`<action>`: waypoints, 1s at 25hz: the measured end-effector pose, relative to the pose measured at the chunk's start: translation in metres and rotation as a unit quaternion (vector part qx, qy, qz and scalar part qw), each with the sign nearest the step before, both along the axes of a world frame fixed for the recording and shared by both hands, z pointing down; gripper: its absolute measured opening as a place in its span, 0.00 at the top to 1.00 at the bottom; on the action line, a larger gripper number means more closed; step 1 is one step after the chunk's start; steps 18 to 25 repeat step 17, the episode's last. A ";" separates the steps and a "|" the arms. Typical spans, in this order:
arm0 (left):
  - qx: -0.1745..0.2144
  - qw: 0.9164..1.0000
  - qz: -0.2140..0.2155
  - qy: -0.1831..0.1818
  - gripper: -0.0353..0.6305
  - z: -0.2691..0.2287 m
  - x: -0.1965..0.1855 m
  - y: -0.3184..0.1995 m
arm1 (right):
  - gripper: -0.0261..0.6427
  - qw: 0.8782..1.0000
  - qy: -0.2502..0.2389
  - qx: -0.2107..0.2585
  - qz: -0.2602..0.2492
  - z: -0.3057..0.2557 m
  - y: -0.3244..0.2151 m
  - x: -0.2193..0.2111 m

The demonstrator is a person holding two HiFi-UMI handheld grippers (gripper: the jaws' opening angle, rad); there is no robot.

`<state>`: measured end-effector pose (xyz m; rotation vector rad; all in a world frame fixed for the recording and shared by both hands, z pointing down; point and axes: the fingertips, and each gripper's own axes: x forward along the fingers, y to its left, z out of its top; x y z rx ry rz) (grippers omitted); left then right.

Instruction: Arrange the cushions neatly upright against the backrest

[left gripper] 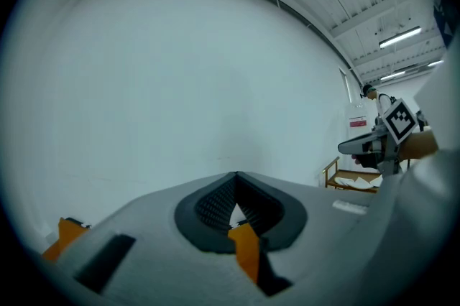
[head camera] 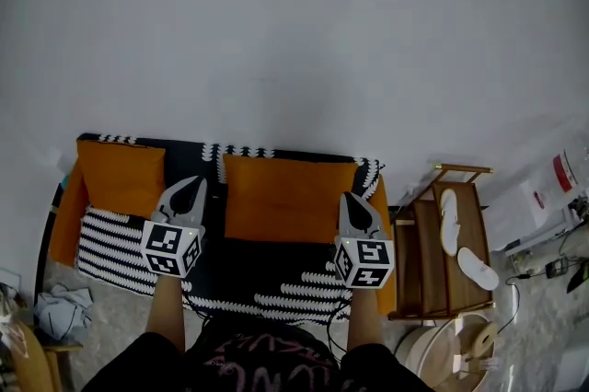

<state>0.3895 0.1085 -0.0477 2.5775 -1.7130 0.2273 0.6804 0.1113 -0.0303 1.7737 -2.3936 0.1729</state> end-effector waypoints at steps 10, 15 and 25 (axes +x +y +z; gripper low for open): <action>0.009 1.000 0.003 -0.002 0.95 -0.008 0.003 0.005 | 0.94 1.000 0.007 0.015 0.005 -0.012 0.008 0.004; 0.013 1.000 0.004 0.004 0.95 -0.012 0.005 0.006 | 0.94 1.000 0.008 0.021 0.013 -0.017 0.011 0.011; 0.015 1.000 0.004 0.007 0.94 -0.013 0.005 0.007 | 0.94 1.000 0.008 0.023 0.015 -0.018 0.013 0.012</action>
